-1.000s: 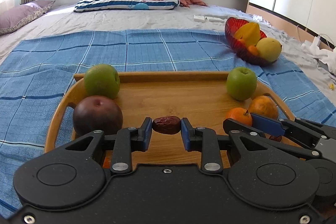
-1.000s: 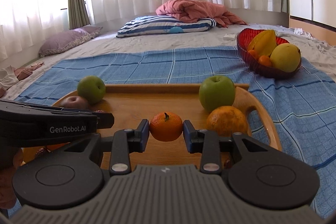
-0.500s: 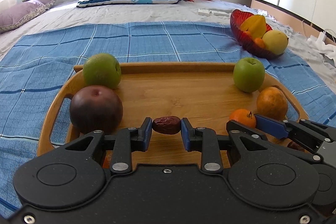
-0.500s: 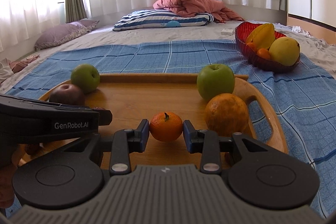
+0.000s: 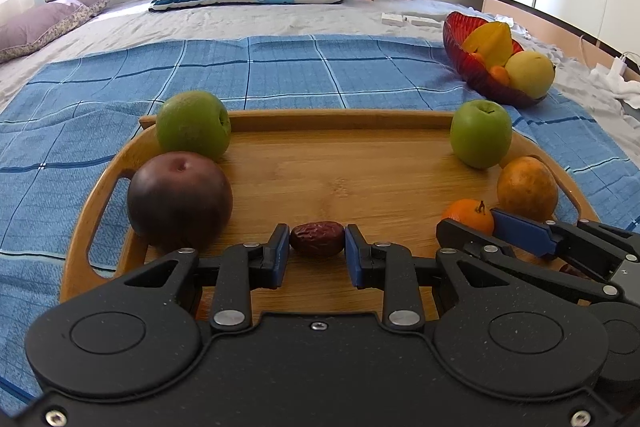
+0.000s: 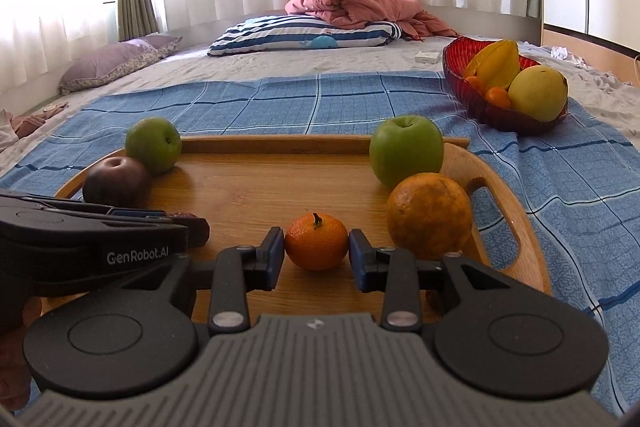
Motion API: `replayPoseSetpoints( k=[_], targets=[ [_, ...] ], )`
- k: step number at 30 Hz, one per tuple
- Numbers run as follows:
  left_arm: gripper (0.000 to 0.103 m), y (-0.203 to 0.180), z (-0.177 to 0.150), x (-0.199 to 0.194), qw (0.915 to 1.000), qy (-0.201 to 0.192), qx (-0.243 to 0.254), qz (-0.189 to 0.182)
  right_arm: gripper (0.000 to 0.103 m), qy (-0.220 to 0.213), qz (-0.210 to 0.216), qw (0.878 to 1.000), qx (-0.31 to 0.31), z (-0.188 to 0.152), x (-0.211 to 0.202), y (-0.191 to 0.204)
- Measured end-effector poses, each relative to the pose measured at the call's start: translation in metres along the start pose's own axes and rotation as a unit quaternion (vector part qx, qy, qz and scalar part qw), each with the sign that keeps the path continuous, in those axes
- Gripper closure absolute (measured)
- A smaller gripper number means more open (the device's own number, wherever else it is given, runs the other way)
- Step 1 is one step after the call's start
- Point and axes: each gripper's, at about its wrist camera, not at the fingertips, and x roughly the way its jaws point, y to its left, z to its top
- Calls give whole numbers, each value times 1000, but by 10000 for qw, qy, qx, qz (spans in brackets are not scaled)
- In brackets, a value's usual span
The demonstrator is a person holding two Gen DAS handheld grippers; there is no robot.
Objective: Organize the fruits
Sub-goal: 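Lift the date and mandarin and carry them over the tray with both tools, then lower the date and mandarin onto the tray and open both grippers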
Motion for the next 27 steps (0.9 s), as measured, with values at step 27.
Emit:
replayPoseSetpoints(
  k=[27],
  targets=[
    [73, -3, -3, 2, 9999, -85, 122, 39, 61, 26, 46, 9999, 98, -3, 3, -3]
  ],
)
